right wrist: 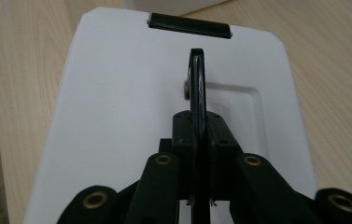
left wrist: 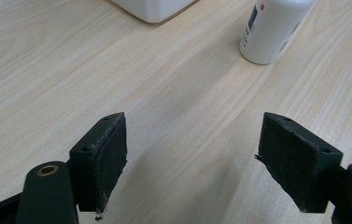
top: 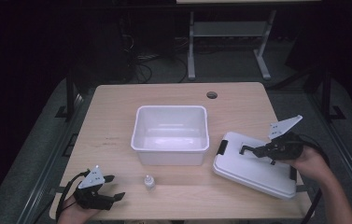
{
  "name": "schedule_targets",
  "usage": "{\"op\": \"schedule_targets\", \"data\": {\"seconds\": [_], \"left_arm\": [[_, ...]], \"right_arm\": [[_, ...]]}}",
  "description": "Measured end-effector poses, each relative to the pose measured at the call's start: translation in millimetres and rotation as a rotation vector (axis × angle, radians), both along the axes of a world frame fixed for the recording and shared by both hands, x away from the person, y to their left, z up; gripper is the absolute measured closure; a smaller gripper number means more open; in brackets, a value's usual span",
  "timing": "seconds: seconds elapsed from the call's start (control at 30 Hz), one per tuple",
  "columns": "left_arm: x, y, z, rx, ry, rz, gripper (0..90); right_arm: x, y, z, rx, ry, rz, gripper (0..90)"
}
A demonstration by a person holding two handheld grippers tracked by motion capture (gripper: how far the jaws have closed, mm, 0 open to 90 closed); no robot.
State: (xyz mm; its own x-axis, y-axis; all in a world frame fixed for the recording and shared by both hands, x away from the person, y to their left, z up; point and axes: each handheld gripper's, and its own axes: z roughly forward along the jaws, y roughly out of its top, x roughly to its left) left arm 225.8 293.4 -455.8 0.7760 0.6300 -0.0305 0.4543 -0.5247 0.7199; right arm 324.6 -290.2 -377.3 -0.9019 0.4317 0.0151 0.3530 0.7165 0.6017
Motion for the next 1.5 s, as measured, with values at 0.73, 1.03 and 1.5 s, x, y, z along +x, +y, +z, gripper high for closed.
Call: {"op": "schedule_targets", "data": {"seconds": [0.73,1.03,1.5], "left_arm": [[0.0,-0.2,0.3,0.001,-0.003,-0.008,23.5],[0.2,-0.9,0.1,-0.001,-0.003,-0.011,23.5],[-0.2,-2.2,-0.1,0.006,-0.002,-0.016,23.5]], "right_arm": [[6.2,3.6,-30.0,-0.016,0.033,-0.038,83.4],[3.1,3.9,-35.2,-0.02,0.04,-0.043,83.3],[-6.5,8.0,-35.9,-0.014,0.033,-0.038,78.2]]}}
